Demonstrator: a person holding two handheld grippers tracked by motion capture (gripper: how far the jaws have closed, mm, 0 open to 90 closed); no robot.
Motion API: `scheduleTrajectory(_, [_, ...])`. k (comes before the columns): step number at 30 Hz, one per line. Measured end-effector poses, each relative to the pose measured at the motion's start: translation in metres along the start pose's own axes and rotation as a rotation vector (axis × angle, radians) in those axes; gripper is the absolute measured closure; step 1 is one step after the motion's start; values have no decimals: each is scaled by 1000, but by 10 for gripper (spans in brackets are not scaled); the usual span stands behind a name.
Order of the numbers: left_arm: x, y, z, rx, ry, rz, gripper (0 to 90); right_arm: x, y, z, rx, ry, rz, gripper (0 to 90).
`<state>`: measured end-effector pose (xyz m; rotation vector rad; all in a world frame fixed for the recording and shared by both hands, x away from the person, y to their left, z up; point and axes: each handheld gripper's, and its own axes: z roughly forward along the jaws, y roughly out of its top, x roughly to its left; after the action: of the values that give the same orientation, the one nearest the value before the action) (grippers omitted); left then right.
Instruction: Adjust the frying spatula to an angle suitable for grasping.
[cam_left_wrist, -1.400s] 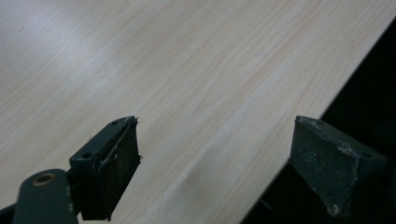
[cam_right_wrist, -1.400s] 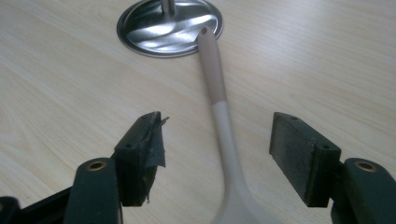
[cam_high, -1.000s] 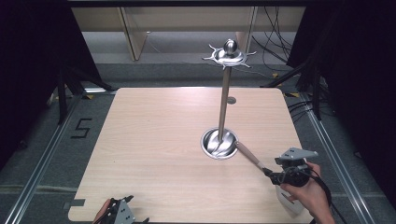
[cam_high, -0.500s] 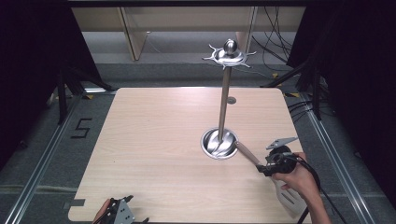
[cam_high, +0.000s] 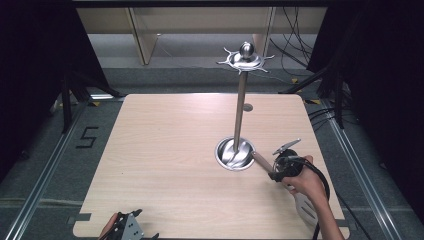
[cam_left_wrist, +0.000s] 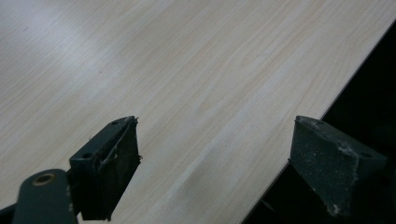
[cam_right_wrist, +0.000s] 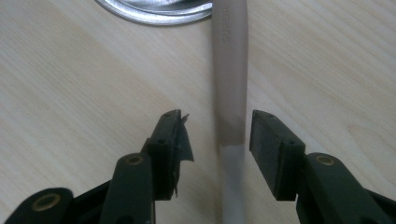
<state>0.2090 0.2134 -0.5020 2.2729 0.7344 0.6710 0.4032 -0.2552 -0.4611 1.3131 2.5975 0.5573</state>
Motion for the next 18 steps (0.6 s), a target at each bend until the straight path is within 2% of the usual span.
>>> scheduleTrajectory(1, [0, 0, -2, 18, -4, 7, 150, 0, 1, 1, 7, -11, 2, 559])
scheduleTrajectory(3, [1, 0, -1, 6, -3, 11, 150, -1, 2, 3, 25, -15, 15, 569])
scheduleTrajectory(5, [1, 0, -1, 8, -2, 13, 150, -5, 3, 5, 19, -27, -12, 580])
scheduleTrajectory(10, [1, 0, -1, 7, -4, 11, 150, -8, 2, 8, 42, -13, 5, 600])
scheduleTrajectory(16, [1, 0, -1, 8, -5, 12, 150, -12, 2, 12, 49, -13, -18, 631])
scheduleTrajectory(18, [1, 0, -1, 8, -5, 13, 150, -13, 2, 14, 56, -11, -10, 643])
